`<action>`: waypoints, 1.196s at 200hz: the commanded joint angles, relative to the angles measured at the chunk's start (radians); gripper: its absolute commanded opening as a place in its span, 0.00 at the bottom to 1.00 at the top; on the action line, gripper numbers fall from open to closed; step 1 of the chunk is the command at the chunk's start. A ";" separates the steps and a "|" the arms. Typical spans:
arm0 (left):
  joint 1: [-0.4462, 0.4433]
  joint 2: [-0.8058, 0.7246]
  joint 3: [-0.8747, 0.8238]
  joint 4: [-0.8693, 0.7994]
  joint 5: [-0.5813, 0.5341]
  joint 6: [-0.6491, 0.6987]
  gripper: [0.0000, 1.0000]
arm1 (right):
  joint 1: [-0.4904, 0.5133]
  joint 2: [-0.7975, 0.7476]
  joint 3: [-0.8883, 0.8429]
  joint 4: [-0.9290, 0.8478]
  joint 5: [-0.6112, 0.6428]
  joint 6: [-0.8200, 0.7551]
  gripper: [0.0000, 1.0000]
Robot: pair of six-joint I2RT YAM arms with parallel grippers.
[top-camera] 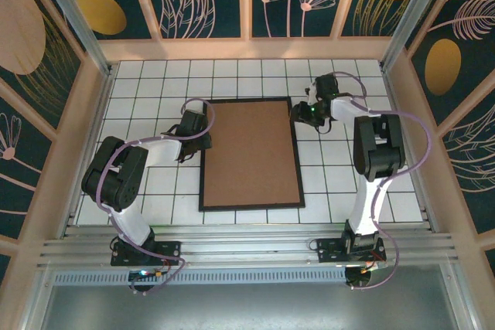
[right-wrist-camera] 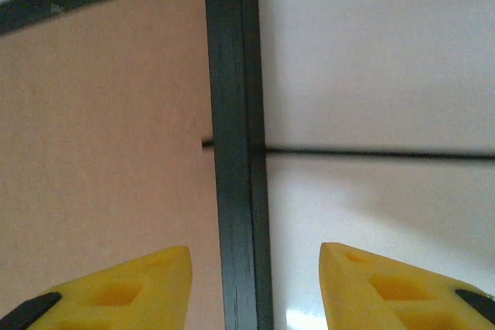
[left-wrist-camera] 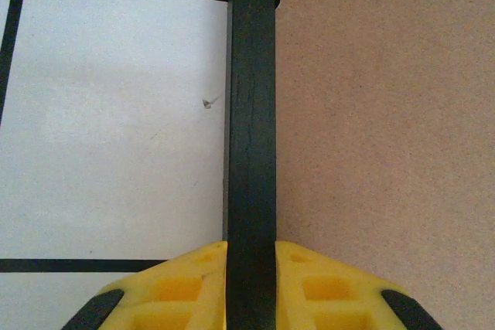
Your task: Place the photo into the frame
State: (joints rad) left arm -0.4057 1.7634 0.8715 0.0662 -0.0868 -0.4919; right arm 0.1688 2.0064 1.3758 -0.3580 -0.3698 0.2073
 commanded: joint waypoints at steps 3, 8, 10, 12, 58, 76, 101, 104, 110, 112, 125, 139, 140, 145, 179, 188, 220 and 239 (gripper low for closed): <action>-0.002 -0.013 0.024 -0.011 0.023 0.019 0.20 | -0.006 0.056 0.086 -0.013 -0.023 -0.015 0.44; -0.001 -0.014 0.024 -0.011 0.023 0.020 0.20 | -0.005 0.065 0.096 -0.015 -0.022 -0.017 0.42; -0.001 -0.014 0.023 -0.011 0.023 0.019 0.20 | -0.006 0.068 0.099 -0.016 -0.021 -0.017 0.42; -0.002 -0.013 0.024 -0.011 0.023 0.019 0.20 | -0.006 0.070 0.102 -0.017 -0.021 -0.017 0.41; -0.001 -0.014 0.028 -0.014 0.024 0.023 0.20 | -0.004 0.116 0.131 -0.021 -0.043 -0.018 0.38; -0.001 -0.013 0.028 -0.012 0.027 0.022 0.20 | -0.003 0.126 0.129 -0.021 -0.045 -0.019 0.36; -0.001 -0.014 0.027 -0.010 0.031 0.020 0.21 | 0.000 0.141 0.126 -0.016 -0.050 -0.019 0.35; -0.002 -0.013 0.026 -0.010 0.032 0.019 0.20 | 0.001 0.143 0.128 -0.016 -0.051 -0.019 0.35; -0.002 -0.015 0.026 -0.009 0.032 0.019 0.20 | 0.002 0.147 0.128 -0.014 -0.052 -0.020 0.35; -0.001 -0.013 0.026 -0.009 0.032 0.019 0.20 | 0.002 0.149 0.128 -0.014 -0.053 -0.020 0.35; -0.001 -0.014 0.026 -0.009 0.033 0.020 0.20 | 0.005 0.158 0.131 -0.014 -0.055 -0.019 0.35; 0.000 -0.013 0.026 -0.008 0.036 0.019 0.20 | 0.007 0.166 0.131 -0.014 -0.055 -0.018 0.35; -0.001 -0.014 0.025 -0.008 0.035 0.019 0.20 | 0.007 0.166 0.131 -0.013 -0.055 -0.018 0.35; -0.002 -0.013 0.026 -0.008 0.035 0.019 0.21 | 0.009 0.168 0.131 -0.012 -0.054 -0.019 0.35; -0.001 -0.013 0.026 -0.007 0.036 0.019 0.21 | 0.013 0.180 0.138 -0.013 -0.052 -0.015 0.35; -0.001 -0.014 0.026 -0.006 0.037 0.019 0.21 | 0.018 0.181 0.142 -0.016 -0.051 -0.015 0.36; -0.001 -0.013 0.026 -0.007 0.041 0.020 0.21 | 0.030 0.190 0.152 -0.022 -0.045 -0.016 0.38; -0.001 -0.013 0.025 -0.006 0.042 0.021 0.21 | 0.035 0.193 0.155 -0.025 -0.039 -0.015 0.38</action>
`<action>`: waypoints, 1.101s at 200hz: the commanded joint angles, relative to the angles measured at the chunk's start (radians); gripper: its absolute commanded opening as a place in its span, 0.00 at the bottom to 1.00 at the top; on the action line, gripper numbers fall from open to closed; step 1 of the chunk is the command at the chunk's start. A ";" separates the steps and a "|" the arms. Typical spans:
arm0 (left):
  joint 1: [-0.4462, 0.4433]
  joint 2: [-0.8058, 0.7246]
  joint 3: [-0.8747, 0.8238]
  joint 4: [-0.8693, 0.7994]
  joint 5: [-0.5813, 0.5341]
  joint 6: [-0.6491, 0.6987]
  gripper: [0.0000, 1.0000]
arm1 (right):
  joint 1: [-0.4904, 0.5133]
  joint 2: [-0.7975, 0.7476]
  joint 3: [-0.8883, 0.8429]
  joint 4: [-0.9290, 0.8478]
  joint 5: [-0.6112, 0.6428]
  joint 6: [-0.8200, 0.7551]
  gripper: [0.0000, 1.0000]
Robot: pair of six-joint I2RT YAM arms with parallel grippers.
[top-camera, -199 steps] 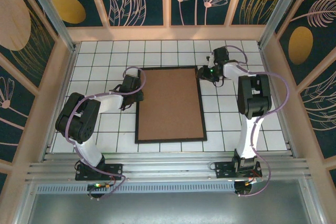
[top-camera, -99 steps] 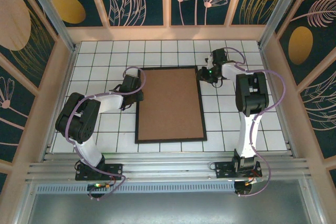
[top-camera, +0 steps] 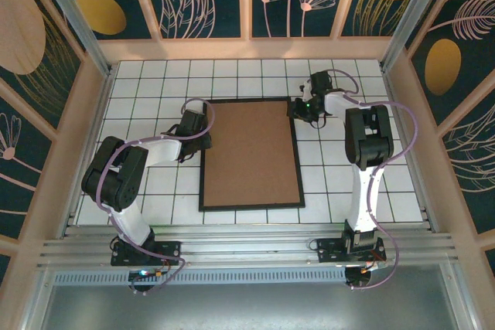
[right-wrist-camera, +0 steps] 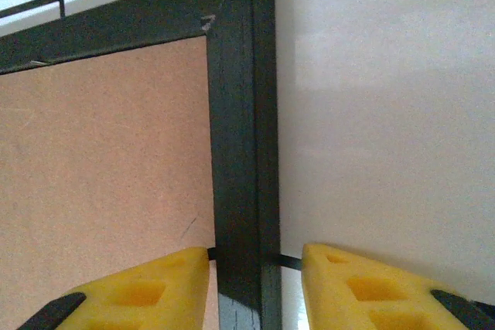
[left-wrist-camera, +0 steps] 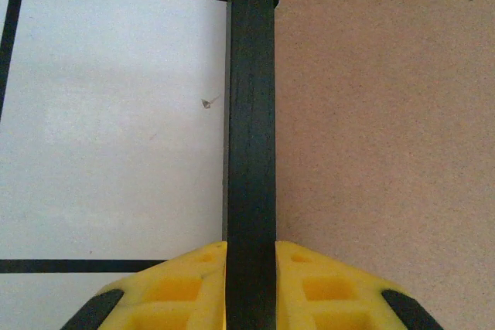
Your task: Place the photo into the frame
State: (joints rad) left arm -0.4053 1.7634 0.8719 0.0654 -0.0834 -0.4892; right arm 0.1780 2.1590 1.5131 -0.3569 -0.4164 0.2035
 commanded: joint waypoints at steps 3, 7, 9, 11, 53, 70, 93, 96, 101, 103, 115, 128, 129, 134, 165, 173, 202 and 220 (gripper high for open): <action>-0.001 -0.015 0.025 -0.004 0.039 0.017 0.21 | 0.026 0.041 0.019 -0.027 0.011 -0.011 0.38; -0.001 -0.016 0.024 -0.004 0.040 0.017 0.21 | 0.026 0.042 0.019 -0.029 0.016 -0.012 0.38; -0.001 -0.016 0.024 -0.004 0.040 0.017 0.21 | 0.028 0.042 0.019 -0.031 0.020 -0.011 0.38; -0.001 -0.016 0.024 -0.004 0.041 0.017 0.21 | 0.029 0.042 0.020 -0.032 0.024 -0.012 0.38; -0.001 -0.021 0.019 -0.002 0.044 0.017 0.21 | 0.054 0.056 0.023 -0.074 0.129 -0.027 0.37; -0.001 -0.022 0.018 -0.003 0.045 0.017 0.21 | 0.065 0.055 0.005 -0.081 0.165 -0.027 0.36; -0.001 -0.023 0.017 -0.003 0.047 0.017 0.21 | 0.091 0.057 -0.015 -0.095 0.241 -0.032 0.36; -0.001 -0.023 0.016 -0.003 0.047 0.017 0.21 | 0.095 0.058 -0.017 -0.096 0.251 -0.034 0.36; -0.002 -0.024 0.016 -0.003 0.048 0.017 0.21 | 0.100 0.059 -0.020 -0.100 0.264 -0.035 0.36; -0.002 -0.024 0.016 -0.003 0.048 0.017 0.21 | 0.101 0.061 -0.022 -0.100 0.270 -0.035 0.36; -0.001 -0.022 0.017 -0.003 0.047 0.017 0.21 | 0.108 0.061 -0.024 -0.106 0.290 -0.037 0.36; -0.001 -0.022 0.019 -0.004 0.044 0.017 0.21 | 0.106 0.046 -0.015 -0.115 0.293 -0.039 0.35; -0.001 -0.022 0.019 -0.005 0.044 0.017 0.21 | 0.107 0.043 -0.014 -0.115 0.294 -0.039 0.35; -0.001 -0.022 0.020 -0.006 0.043 0.017 0.21 | 0.106 0.031 -0.009 -0.118 0.300 -0.040 0.36; -0.001 -0.022 0.019 -0.009 0.039 0.014 0.21 | 0.081 -0.104 0.008 -0.104 0.265 -0.027 0.38; -0.001 -0.023 0.018 -0.009 0.038 0.014 0.20 | 0.069 -0.152 -0.010 -0.087 0.232 -0.016 0.40; -0.001 -0.025 0.018 -0.009 0.031 0.014 0.21 | 0.022 -0.288 -0.151 -0.030 0.142 0.016 0.41; -0.001 -0.022 0.022 -0.009 0.031 0.015 0.20 | 0.010 -0.339 -0.241 -0.029 0.145 0.010 0.40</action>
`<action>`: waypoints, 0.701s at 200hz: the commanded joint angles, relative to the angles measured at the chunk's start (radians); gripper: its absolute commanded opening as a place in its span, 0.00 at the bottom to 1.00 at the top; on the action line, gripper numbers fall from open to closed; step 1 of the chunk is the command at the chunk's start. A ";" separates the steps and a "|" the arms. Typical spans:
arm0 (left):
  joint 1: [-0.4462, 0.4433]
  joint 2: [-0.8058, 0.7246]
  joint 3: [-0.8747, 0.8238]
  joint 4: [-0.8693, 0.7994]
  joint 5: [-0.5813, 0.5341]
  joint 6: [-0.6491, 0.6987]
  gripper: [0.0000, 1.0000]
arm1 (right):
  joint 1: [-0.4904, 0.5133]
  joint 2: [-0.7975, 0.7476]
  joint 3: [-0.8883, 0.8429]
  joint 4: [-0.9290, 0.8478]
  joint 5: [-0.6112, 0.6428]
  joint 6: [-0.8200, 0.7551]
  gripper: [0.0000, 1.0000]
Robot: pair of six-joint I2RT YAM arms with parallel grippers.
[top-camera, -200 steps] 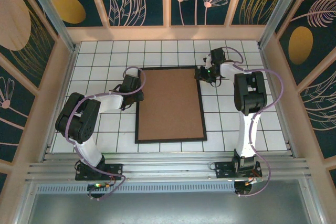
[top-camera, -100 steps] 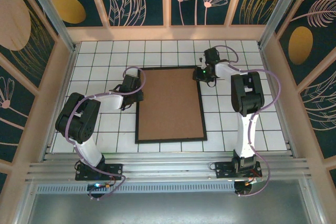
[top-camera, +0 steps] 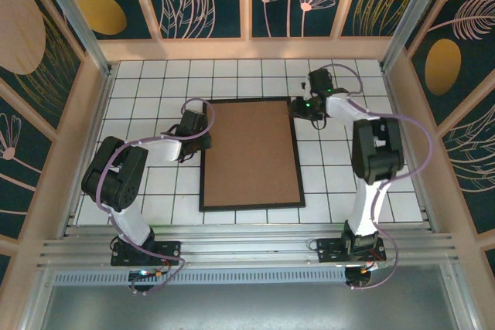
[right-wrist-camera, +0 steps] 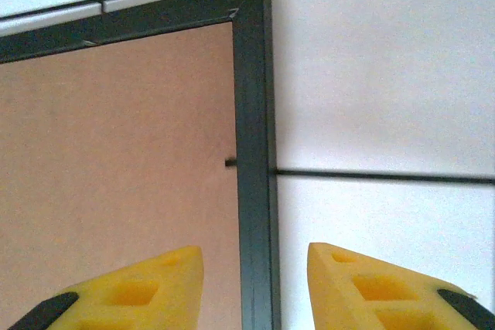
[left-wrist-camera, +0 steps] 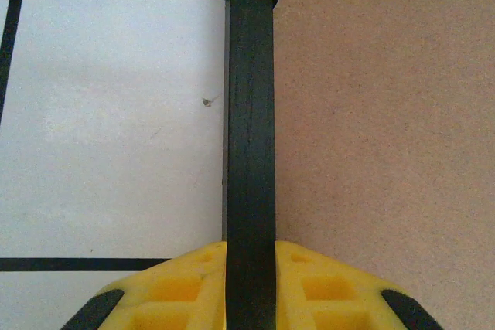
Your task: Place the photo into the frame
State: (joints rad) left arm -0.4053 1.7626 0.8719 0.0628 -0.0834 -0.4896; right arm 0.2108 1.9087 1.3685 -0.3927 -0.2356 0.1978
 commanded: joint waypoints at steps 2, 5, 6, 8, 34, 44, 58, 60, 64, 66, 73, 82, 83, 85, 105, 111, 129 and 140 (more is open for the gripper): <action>-0.001 -0.022 0.023 -0.006 0.031 0.015 0.20 | -0.024 -0.091 -0.106 0.006 -0.036 0.013 0.40; -0.001 -0.021 0.023 -0.006 0.032 0.016 0.20 | -0.025 -0.098 -0.117 0.004 -0.037 0.010 0.40; -0.001 -0.020 0.023 -0.005 0.031 0.015 0.20 | -0.024 -0.099 -0.120 0.003 -0.037 0.010 0.40; -0.001 -0.019 0.022 -0.005 0.031 0.017 0.20 | -0.024 -0.101 -0.129 0.002 -0.039 0.006 0.40; -0.001 -0.018 0.026 -0.004 0.034 0.017 0.20 | -0.016 -0.118 -0.183 -0.019 -0.066 -0.018 0.38; -0.001 -0.020 0.026 -0.005 0.031 0.015 0.20 | -0.006 -0.120 -0.195 -0.028 -0.067 -0.023 0.38; -0.001 -0.021 0.024 -0.004 0.030 0.016 0.20 | 0.004 -0.120 -0.213 -0.031 -0.069 -0.026 0.37; -0.001 -0.022 0.023 -0.004 0.030 0.015 0.20 | 0.005 -0.119 -0.217 -0.030 -0.072 -0.025 0.37; 0.000 -0.022 0.022 -0.004 0.030 0.014 0.21 | 0.007 -0.119 -0.222 -0.029 -0.075 -0.025 0.36; -0.002 -0.022 0.021 -0.004 0.030 0.014 0.20 | 0.009 -0.117 -0.223 -0.028 -0.076 -0.025 0.36; -0.002 -0.021 0.021 -0.004 0.031 0.013 0.20 | 0.011 -0.113 -0.228 -0.028 -0.079 -0.025 0.36; -0.001 -0.020 0.021 -0.003 0.032 0.013 0.20 | 0.015 -0.104 -0.230 -0.025 -0.081 -0.026 0.35; -0.001 -0.019 0.021 -0.003 0.031 0.013 0.20 | 0.016 -0.103 -0.231 -0.025 -0.082 -0.026 0.35; -0.001 -0.019 0.021 -0.002 0.032 0.013 0.20 | 0.016 -0.101 -0.232 -0.023 -0.083 -0.026 0.35; -0.001 -0.018 0.023 -0.003 0.037 0.011 0.21 | 0.026 -0.084 -0.232 -0.021 -0.088 -0.027 0.34; -0.001 -0.019 0.023 -0.003 0.037 0.010 0.21 | 0.027 -0.078 -0.232 -0.021 -0.088 -0.028 0.34; -0.001 -0.019 0.024 -0.001 0.036 0.012 0.21 | 0.027 -0.061 -0.229 -0.014 -0.084 -0.028 0.33; -0.001 -0.018 0.026 -0.002 0.037 0.013 0.21 | 0.027 -0.052 -0.223 -0.011 -0.089 -0.027 0.32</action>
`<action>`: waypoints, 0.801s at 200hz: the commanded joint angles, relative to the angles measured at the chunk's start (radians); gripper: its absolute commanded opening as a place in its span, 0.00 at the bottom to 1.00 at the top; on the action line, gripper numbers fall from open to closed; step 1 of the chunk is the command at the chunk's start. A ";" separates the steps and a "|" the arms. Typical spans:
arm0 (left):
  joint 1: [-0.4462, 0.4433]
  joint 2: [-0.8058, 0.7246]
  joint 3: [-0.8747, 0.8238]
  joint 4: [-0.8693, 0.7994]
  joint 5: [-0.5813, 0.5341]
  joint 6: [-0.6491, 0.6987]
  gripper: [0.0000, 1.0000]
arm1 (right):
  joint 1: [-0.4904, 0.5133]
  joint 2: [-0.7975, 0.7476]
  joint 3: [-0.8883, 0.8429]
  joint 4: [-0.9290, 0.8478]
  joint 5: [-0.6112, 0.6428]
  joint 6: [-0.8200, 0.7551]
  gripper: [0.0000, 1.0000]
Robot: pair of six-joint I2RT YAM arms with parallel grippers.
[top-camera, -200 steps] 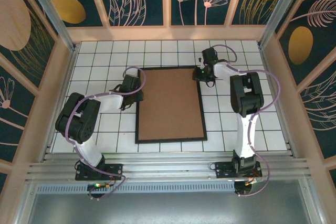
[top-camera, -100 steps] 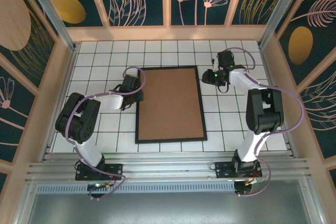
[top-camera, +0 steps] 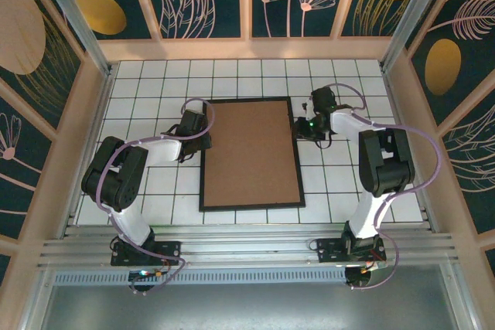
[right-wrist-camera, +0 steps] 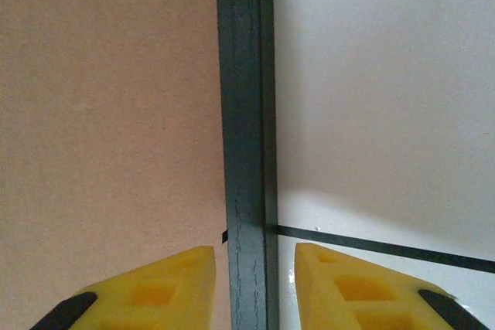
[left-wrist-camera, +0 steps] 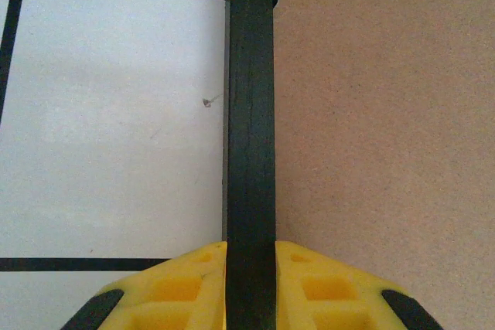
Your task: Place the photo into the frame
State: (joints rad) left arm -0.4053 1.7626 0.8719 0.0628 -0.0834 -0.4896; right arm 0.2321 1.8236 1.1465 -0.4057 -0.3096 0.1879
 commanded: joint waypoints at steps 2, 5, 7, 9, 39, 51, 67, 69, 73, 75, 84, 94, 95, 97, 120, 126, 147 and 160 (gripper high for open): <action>-0.001 -0.017 0.026 -0.002 0.038 0.013 0.21 | 0.007 0.037 0.000 0.003 -0.016 -0.016 0.31; -0.002 -0.018 0.026 -0.001 0.039 0.013 0.21 | 0.006 0.038 0.001 0.005 -0.016 -0.017 0.31; -0.001 -0.018 0.026 -0.001 0.039 0.013 0.21 | 0.006 0.040 0.002 0.005 -0.016 -0.018 0.31; -0.001 -0.018 0.025 -0.001 0.039 0.013 0.21 | 0.006 0.043 0.003 0.005 -0.016 -0.016 0.31; -0.002 -0.018 0.026 -0.001 0.041 0.013 0.21 | 0.007 0.068 0.020 0.004 -0.008 -0.024 0.29; -0.001 -0.018 0.026 0.000 0.042 0.013 0.21 | 0.006 0.075 0.021 0.005 -0.009 -0.025 0.28; -0.002 -0.017 0.025 0.000 0.043 0.014 0.21 | 0.006 0.085 0.021 0.010 -0.014 -0.024 0.28; -0.002 -0.018 0.025 0.000 0.042 0.014 0.21 | 0.007 0.087 0.021 0.009 -0.014 -0.024 0.28; -0.002 -0.018 0.025 0.000 0.042 0.014 0.21 | 0.007 0.088 0.019 0.011 -0.015 -0.024 0.28; -0.001 -0.018 0.024 0.000 0.044 0.014 0.21 | 0.007 0.090 0.020 0.011 -0.016 -0.024 0.28; -0.001 -0.017 0.025 0.001 0.043 0.014 0.21 | 0.007 0.093 0.020 0.013 -0.020 -0.024 0.28; -0.001 -0.015 0.025 0.002 0.046 0.014 0.21 | 0.010 0.097 0.019 0.015 -0.025 -0.024 0.29; -0.001 -0.015 0.025 0.002 0.047 0.014 0.21 | 0.010 0.097 0.019 0.015 -0.026 -0.024 0.29; -0.001 -0.015 0.025 0.002 0.047 0.014 0.21 | 0.011 0.098 0.019 0.016 -0.027 -0.023 0.29; -0.001 -0.013 0.026 0.004 0.051 0.014 0.21 | 0.021 0.105 0.021 0.022 -0.046 -0.019 0.30; -0.001 -0.012 0.026 0.005 0.053 0.014 0.21 | 0.026 0.106 0.021 0.022 -0.049 -0.019 0.31; 0.000 -0.010 0.027 0.008 0.063 0.015 0.21 | 0.041 0.113 0.022 0.019 -0.049 -0.017 0.33; -0.001 -0.009 0.026 0.013 0.075 0.016 0.21 | 0.049 0.116 0.021 0.018 -0.048 -0.013 0.34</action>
State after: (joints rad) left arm -0.4034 1.7626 0.8719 0.0628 -0.0776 -0.4896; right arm 0.2379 1.8881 1.1660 -0.3962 -0.3401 0.1814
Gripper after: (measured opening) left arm 0.208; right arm 0.329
